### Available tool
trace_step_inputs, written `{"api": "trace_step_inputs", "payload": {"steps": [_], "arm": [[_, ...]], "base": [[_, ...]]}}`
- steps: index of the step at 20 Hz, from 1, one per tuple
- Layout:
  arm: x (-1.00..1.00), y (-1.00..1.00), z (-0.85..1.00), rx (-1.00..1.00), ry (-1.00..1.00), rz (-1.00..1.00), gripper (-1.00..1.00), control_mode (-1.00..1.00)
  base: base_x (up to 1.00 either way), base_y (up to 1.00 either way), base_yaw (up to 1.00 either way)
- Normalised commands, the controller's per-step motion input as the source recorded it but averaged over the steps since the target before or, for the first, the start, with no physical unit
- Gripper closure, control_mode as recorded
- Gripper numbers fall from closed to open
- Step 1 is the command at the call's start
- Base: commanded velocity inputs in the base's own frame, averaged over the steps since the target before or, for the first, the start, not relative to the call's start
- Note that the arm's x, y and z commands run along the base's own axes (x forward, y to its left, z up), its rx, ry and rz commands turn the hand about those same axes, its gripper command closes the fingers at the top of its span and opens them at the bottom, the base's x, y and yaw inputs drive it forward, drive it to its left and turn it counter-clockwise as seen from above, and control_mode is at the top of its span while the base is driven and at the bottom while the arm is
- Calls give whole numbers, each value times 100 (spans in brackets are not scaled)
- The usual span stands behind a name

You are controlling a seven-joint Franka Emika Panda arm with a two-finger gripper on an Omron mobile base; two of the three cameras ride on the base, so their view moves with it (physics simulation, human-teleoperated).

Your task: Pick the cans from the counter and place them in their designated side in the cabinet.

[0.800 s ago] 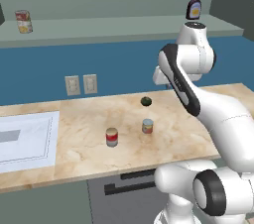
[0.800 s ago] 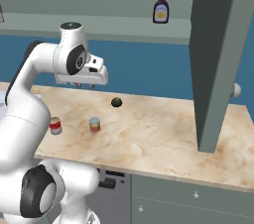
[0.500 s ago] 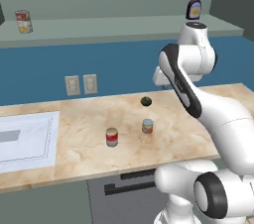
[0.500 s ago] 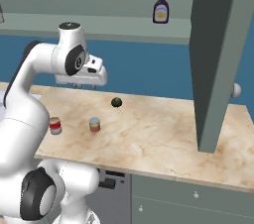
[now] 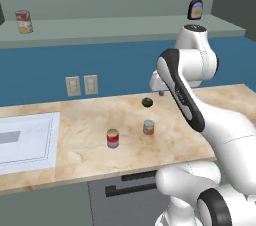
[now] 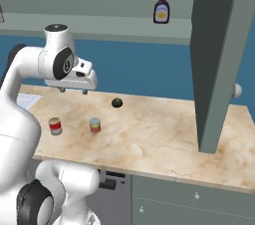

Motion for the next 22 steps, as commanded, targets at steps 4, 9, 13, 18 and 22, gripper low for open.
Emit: {"api": "trace_step_inputs", "payload": {"steps": [4, 9, 13, 18, 22], "arm": [[-35, 28, 0, 0, -2, 0, -100, -100], [-33, 31, 0, 1, -2, 0, -100, -100], [-27, 32, 0, 1, -1, 0, -100, -100], [-23, 26, -2, 1, -4, 2, -100, -100], [-23, 5, -1, -2, -9, 3, -100, -100]], "base": [[0, 0, 0], [0, 0, 0], [0, 0, 0], [0, 0, 0], [0, 0, 0]]}}
